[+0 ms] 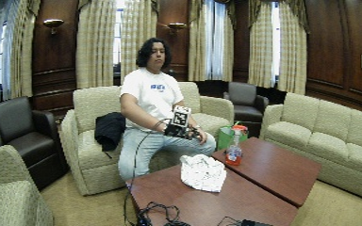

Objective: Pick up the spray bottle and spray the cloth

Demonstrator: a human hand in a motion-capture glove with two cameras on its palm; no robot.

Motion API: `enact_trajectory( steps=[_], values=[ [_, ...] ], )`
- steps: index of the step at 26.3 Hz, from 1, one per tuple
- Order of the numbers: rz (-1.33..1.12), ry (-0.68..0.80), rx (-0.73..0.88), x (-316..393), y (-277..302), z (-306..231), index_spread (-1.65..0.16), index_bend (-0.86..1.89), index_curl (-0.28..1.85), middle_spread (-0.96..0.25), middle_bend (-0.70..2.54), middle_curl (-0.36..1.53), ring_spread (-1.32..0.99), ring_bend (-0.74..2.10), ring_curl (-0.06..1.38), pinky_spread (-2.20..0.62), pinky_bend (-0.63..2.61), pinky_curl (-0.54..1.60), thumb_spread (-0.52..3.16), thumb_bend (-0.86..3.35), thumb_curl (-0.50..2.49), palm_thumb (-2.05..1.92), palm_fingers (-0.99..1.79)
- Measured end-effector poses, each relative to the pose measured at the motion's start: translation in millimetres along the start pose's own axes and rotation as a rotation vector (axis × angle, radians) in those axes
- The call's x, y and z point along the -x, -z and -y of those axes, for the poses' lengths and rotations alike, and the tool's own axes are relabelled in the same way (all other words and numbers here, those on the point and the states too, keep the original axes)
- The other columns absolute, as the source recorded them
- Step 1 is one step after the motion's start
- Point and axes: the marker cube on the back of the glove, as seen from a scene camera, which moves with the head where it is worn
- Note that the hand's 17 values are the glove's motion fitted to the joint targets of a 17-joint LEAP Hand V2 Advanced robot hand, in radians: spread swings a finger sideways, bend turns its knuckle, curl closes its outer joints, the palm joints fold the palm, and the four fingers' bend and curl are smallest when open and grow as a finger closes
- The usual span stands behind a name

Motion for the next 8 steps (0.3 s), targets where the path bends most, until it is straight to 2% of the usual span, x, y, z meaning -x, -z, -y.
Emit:
enact_trajectory(
  steps=[8],
  values=[
    [0.064,-0.028,0.012,1,-6,-32,-0.48,0.14,0.21,-0.21,0.19,0.32,-0.16,0.33,0.29,0.19,0.45,0.34,0.83,-0.04,0.36,0.33,-0.01]
  ],
)
